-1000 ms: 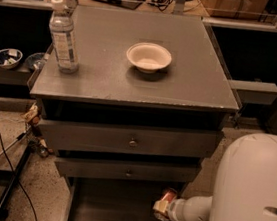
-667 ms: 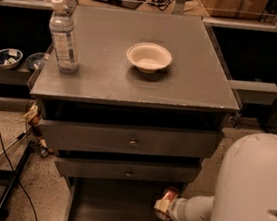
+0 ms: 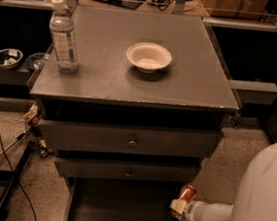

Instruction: Pick coke can from bottom drawer and place on counter

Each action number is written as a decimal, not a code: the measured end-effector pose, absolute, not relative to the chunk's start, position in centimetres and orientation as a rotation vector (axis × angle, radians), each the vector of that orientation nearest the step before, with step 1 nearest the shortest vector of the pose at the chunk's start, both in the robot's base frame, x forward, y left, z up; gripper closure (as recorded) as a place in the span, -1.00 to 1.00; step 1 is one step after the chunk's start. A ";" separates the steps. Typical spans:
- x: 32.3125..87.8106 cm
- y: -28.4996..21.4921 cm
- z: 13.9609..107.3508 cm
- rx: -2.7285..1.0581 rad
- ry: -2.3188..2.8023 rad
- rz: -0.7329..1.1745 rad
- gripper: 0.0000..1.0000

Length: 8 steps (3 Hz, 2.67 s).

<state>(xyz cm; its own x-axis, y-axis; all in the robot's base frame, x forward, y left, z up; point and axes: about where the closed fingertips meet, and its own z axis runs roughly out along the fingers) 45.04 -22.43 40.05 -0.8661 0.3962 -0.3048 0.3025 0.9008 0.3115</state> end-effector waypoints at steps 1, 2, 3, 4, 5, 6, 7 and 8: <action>43.9 -26.2 44.3 0.596 2.595 0.295 1.00; 44.2 -26.2 44.2 0.601 2.594 0.302 1.00; 46.4 -29.7 46.1 0.691 2.517 0.273 1.00; 44.5 -31.0 51.7 0.641 2.464 0.275 1.00; 45.4 -30.1 51.6 0.626 2.474 0.280 1.00; 44.6 -30.5 53.8 0.605 2.451 0.284 1.00; 44.5 -28.4 57.6 0.521 2.410 0.331 1.00; 44.8 -29.0 57.4 0.531 2.414 0.314 1.00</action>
Offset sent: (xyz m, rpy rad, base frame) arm -0.0111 -0.0327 0.0333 -0.0364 -0.0589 -0.0773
